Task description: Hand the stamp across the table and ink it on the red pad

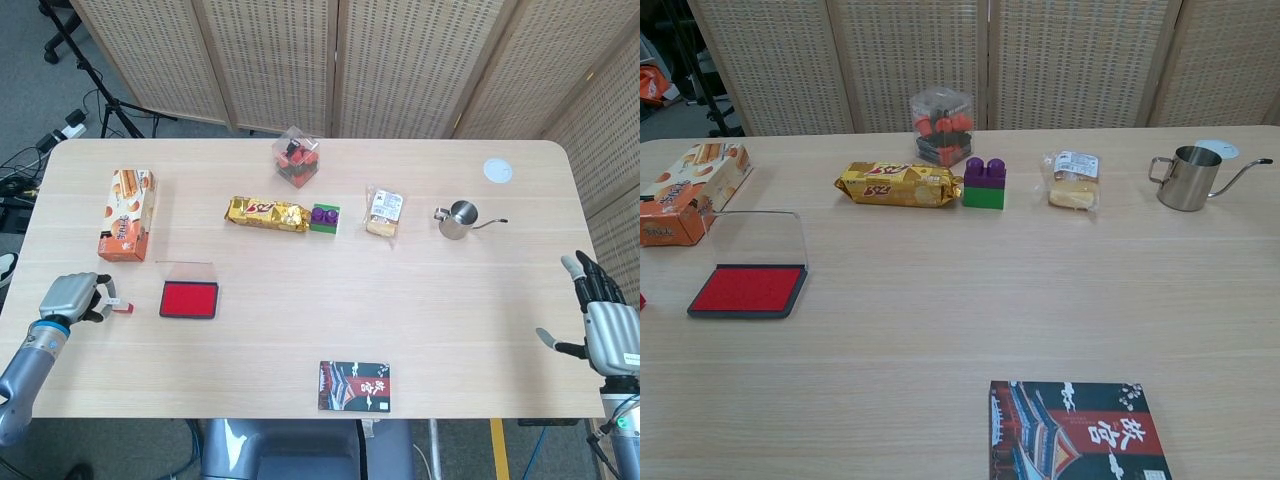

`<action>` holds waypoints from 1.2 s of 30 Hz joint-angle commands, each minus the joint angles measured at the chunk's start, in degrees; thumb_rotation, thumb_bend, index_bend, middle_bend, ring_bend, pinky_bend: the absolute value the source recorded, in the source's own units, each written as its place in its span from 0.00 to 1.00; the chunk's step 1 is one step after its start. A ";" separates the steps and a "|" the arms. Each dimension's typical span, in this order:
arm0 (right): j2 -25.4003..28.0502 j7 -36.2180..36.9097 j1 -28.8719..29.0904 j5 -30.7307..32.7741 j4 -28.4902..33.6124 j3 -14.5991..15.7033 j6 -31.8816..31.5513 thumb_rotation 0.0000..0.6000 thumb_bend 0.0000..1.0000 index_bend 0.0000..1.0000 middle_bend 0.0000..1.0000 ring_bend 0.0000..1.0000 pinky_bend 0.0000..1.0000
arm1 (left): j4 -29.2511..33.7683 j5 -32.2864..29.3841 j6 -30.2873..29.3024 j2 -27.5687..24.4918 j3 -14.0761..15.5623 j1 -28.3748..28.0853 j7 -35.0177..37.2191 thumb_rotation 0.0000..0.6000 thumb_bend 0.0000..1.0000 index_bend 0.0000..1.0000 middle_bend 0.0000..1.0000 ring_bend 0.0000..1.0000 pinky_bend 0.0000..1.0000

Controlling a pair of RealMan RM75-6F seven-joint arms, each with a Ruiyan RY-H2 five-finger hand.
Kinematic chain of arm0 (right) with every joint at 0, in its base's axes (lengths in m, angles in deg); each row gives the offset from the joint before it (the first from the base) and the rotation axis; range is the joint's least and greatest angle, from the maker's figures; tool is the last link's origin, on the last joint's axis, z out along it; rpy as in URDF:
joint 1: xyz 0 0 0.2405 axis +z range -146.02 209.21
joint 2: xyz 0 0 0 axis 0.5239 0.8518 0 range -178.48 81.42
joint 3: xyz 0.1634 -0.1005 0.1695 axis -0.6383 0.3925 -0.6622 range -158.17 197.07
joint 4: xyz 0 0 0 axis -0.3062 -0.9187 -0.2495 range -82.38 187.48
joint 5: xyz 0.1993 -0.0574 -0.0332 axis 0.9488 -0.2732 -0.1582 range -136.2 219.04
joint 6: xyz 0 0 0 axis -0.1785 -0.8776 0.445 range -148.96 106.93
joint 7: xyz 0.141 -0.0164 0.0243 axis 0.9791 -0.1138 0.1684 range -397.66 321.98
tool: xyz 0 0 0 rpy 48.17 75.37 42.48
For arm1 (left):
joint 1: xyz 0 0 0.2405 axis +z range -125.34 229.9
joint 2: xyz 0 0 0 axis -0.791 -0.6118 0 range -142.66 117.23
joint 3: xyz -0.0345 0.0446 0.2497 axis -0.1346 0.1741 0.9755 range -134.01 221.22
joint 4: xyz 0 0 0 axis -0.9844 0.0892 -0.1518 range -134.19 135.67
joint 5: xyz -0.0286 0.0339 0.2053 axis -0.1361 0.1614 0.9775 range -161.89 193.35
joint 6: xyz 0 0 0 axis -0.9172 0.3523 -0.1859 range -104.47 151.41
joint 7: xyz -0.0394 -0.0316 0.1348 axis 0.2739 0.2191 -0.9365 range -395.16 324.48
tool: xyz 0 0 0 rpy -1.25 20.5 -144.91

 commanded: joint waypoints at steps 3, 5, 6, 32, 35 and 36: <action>0.06 0.17 -0.05 -0.06 0.10 -0.07 -0.16 1.00 0.00 0.00 0.00 0.00 0.11 | 0.27 -0.36 -0.27 -0.02 0.02 -0.04 -0.91 1.00 0.33 0.55 1.00 1.00 0.93; 0.04 0.13 -0.09 0.17 0.14 -0.17 -0.19 1.00 0.00 0.00 0.00 0.00 0.11 | 0.37 -0.45 -0.56 -0.04 -0.06 0.00 -1.15 1.00 0.33 0.54 1.00 1.00 0.93; -0.03 0.00 -0.11 0.19 0.12 -0.22 -0.34 1.00 0.00 0.00 0.00 0.00 0.11 | 0.39 -0.50 -0.68 -0.04 -0.11 0.02 -1.25 1.00 0.33 0.53 1.00 1.00 0.93; 0.61 -0.01 -0.71 -0.69 1.28 0.01 -1.39 1.00 0.00 0.00 0.00 0.00 0.11 | 9.78 9.71 -20.27 -8.18 -4.20 7.31 8.80 1.00 0.10 0.36 0.44 0.61 0.68; 0.60 -0.33 -0.85 -1.35 1.49 0.18 -1.93 1.00 0.00 0.00 0.00 0.00 0.10 | 7.34 17.22 -31.16 -6.31 -4.71 10.68 15.56 1.00 0.02 0.20 0.04 0.23 0.39; 0.51 -0.40 -0.87 -1.45 1.47 0.18 -2.06 1.00 0.00 0.00 0.00 0.00 0.09 | 7.02 18.20 -32.44 -6.09 -4.59 11.18 16.47 1.00 0.00 0.15 0.00 0.11 0.29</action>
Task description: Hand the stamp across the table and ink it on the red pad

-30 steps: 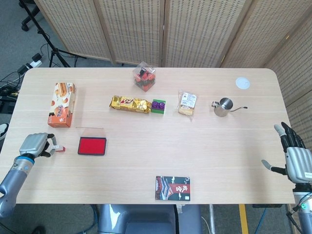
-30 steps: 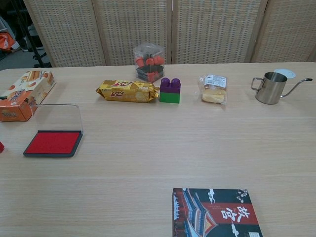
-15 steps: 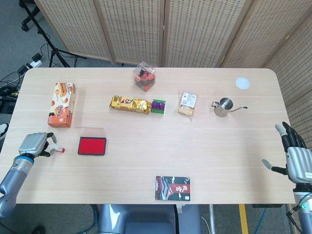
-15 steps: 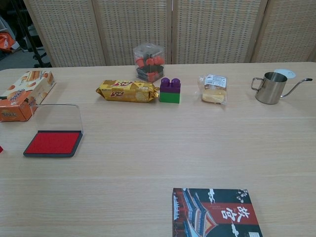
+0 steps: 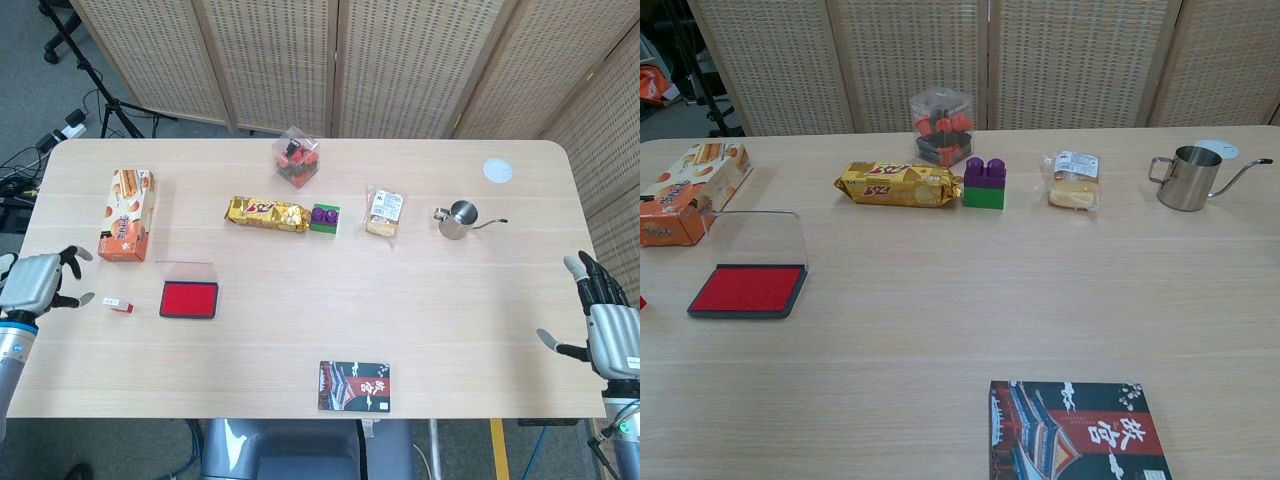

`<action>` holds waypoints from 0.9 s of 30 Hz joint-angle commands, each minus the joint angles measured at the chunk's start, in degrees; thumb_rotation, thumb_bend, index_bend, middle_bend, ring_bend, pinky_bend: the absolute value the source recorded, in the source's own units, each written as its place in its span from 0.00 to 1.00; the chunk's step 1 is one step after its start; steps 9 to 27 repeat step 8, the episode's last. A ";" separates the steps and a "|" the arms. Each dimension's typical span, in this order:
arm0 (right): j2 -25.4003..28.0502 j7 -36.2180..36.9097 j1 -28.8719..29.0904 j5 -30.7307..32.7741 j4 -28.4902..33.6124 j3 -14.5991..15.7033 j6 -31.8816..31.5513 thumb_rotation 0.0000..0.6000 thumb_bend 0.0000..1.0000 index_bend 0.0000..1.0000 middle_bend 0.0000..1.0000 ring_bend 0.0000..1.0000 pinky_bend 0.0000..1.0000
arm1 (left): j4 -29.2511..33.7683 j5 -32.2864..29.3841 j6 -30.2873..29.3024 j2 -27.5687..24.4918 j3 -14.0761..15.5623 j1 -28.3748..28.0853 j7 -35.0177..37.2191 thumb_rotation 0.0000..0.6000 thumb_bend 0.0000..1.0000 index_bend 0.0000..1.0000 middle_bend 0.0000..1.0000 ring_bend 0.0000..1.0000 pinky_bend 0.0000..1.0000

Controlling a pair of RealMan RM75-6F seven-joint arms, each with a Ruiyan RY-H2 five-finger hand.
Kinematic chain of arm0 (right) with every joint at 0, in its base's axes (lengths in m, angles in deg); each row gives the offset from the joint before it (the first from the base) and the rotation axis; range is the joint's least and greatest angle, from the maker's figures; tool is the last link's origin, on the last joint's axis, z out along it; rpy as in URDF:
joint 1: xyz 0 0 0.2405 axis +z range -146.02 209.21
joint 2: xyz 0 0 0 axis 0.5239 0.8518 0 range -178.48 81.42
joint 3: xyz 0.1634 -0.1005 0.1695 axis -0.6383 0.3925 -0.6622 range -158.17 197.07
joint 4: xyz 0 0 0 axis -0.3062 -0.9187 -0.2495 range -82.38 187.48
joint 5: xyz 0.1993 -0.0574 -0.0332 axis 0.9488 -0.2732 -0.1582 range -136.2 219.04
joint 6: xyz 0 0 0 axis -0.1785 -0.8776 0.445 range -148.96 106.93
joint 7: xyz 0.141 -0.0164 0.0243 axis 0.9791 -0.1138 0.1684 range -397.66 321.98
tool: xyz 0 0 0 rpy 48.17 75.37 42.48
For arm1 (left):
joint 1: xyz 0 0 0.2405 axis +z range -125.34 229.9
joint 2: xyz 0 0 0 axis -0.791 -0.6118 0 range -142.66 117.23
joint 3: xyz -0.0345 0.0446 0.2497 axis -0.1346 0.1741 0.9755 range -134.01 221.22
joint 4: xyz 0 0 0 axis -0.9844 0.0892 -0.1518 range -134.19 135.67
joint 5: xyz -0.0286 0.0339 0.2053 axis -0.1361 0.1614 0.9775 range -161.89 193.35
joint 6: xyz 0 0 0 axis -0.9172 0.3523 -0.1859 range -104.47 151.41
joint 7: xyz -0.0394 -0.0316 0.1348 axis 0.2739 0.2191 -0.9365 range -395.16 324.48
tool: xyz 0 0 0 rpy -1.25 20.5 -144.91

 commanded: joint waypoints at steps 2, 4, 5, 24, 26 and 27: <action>-0.43 -0.63 -0.06 -0.40 -0.22 0.07 -0.48 1.00 0.00 0.00 0.00 0.00 0.03 | -0.66 11.60 -16.58 1.11 -1.51 6.30 10.24 1.00 0.00 0.07 0.00 0.01 0.14; -0.80 -1.23 -0.11 -0.44 -0.45 -0.03 -0.89 1.00 0.00 0.00 0.00 0.00 0.00 | 0.30 11.92 -17.91 1.63 -1.08 7.21 8.99 1.00 0.00 0.01 0.00 0.00 0.03; -1.07 -1.55 -0.18 -0.49 -0.64 -0.17 -1.36 1.00 0.00 0.00 0.00 0.00 0.00 | 1.45 11.38 -18.06 1.80 -0.63 7.80 6.98 1.00 0.00 0.00 0.00 0.00 0.00; -1.78 -2.60 -0.35 -0.45 -1.41 -0.41 -2.23 1.00 0.00 0.00 0.00 0.00 0.00 | 3.61 9.81 -19.59 3.37 -0.72 8.88 2.49 1.00 0.00 0.00 0.00 0.00 0.00; -1.78 -2.60 -0.35 -0.45 -1.41 -0.41 -2.23 1.00 0.00 0.00 0.00 0.00 0.00 | 3.61 9.81 -19.59 3.37 -0.72 8.88 2.49 1.00 0.00 0.00 0.00 0.00 0.00; -1.78 -2.60 -0.35 -0.45 -1.41 -0.41 -2.23 1.00 0.00 0.00 0.00 0.00 0.00 | 3.61 9.81 -19.59 3.37 -0.72 8.88 2.49 1.00 0.00 0.00 0.00 0.00 0.00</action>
